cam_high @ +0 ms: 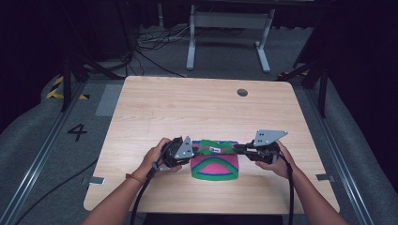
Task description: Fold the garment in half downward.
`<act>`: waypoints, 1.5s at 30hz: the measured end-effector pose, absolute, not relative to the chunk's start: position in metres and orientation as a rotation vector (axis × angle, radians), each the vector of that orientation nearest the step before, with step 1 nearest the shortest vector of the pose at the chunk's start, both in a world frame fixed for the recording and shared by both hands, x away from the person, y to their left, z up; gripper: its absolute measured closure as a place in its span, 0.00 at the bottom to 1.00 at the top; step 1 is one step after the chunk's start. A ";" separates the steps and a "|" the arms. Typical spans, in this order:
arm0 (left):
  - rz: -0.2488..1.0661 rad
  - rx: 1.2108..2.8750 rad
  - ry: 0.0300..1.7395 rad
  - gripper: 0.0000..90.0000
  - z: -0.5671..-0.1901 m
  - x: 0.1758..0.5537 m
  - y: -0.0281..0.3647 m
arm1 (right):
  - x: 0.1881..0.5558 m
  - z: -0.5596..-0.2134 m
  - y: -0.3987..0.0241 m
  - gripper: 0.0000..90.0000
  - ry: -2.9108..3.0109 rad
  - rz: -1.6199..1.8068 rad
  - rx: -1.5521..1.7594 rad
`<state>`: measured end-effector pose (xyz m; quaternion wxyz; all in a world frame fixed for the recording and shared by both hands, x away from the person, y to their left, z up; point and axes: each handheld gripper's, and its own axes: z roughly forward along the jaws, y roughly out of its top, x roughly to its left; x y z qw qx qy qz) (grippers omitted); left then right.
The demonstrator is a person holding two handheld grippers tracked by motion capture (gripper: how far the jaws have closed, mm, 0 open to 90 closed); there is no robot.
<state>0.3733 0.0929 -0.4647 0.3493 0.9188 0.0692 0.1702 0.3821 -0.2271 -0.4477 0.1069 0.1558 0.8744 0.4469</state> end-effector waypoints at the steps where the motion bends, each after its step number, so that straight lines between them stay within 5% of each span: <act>1: 0.443 2.391 0.173 0.88 -0.467 0.371 0.092 | 0.379 -0.449 -0.226 0.93 2.583 1.308 0.449; 19: 0.363 2.452 0.158 0.83 -0.480 0.345 0.103 | 0.343 -0.473 -0.231 0.87 2.672 1.197 0.422; 34: 0.308 2.387 0.194 0.59 -0.475 0.339 0.078 | 0.326 -0.475 -0.209 0.73 2.645 1.203 0.492; 41: 0.230 2.403 0.183 0.75 -0.490 0.344 0.075 | 0.331 -0.490 -0.195 0.79 2.674 1.103 0.509; 45: 0.219 2.390 0.192 0.90 -0.491 0.345 0.076 | 0.330 -0.490 -0.197 0.93 2.653 1.096 0.534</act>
